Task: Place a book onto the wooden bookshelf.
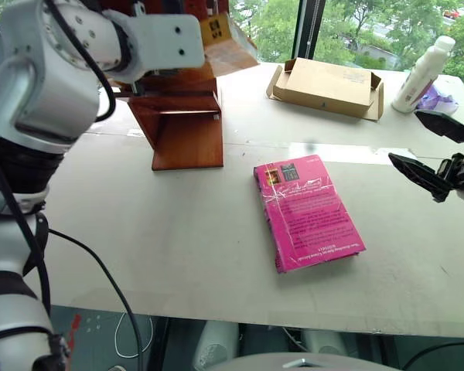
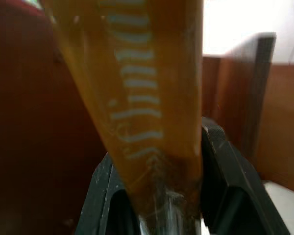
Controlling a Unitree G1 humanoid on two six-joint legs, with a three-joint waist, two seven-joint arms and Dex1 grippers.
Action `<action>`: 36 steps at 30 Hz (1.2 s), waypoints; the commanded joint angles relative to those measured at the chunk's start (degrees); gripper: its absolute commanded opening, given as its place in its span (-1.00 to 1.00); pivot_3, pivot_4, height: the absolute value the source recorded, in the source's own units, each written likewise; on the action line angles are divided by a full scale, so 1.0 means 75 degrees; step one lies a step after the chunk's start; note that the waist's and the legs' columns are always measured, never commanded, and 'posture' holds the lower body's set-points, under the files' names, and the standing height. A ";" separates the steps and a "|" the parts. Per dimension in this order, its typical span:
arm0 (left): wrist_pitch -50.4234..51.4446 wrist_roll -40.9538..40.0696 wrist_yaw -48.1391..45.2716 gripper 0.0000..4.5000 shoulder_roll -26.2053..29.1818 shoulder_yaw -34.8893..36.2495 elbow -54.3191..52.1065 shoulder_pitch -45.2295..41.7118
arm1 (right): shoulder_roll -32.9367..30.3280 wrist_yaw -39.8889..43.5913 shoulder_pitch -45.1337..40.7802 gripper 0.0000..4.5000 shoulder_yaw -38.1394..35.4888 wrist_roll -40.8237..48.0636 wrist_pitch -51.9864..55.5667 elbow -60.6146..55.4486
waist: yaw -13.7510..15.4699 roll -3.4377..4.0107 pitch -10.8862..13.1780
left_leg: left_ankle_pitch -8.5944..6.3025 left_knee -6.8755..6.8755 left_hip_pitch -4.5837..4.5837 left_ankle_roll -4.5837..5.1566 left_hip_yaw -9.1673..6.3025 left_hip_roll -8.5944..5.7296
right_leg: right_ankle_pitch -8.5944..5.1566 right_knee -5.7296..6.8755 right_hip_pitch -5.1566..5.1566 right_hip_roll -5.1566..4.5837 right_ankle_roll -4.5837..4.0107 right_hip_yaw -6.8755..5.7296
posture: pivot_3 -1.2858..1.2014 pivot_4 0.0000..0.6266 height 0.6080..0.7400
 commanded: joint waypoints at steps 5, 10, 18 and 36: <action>-0.1052 0.1068 -0.0226 -0.60 -0.0227 0.0029 0.1677 0.0133 | 0.0176 -0.0371 0.0081 1.00 -0.0183 0.0710 0.0263 -0.0769 | -0.0190 0.0006 -0.0002 | -0.0001 0.0006 0.0049 0.0001 0.0014 0.0004 | -0.0003 0.0093 -0.0002 0.0010 -0.0003 0.0029 | 0.03 -0.52 1.00; -0.1916 0.1208 -0.0511 -0.16 -0.0179 0.0252 0.2316 0.0184 | 0.0288 -0.0675 0.0136 1.00 -0.0092 0.1034 0.0524 -0.1138 | -0.0284 0.0009 -0.0003 | 0.0002 0.0003 0.0114 -0.0003 0.0035 0.0047 | 0.0003 0.0126 0.0007 0.0071 -0.0014 0.0090 | 0.03 -0.52 1.00; -0.2096 -0.0765 -0.1549 0.52 0.0561 0.2557 0.0916 0.0849 | 0.0115 -0.0665 -0.0018 1.00 -0.0277 0.1303 0.0717 -0.0933 | -0.0367 0.0005 0.0000 | 0.0002 0.0008 0.0036 -0.0005 0.0065 0.0052 | 0.0015 0.0112 -0.0066 0.0059 -0.0028 0.0106 | 0.03 -0.52 1.00; 0.5874 -0.6662 0.0933 0.52 -0.4329 0.6379 -0.5080 0.4159 | -0.0643 -0.0727 0.0219 1.00 -0.0979 0.1398 0.1346 -0.0529 | -0.0151 0.0020 -0.0004 | -0.0001 0.0102 0.0014 -0.0004 -0.0007 0.0040 | 0.0004 0.0120 0.0000 0.0039 -0.0007 0.0031 | 0.03 -0.52 1.00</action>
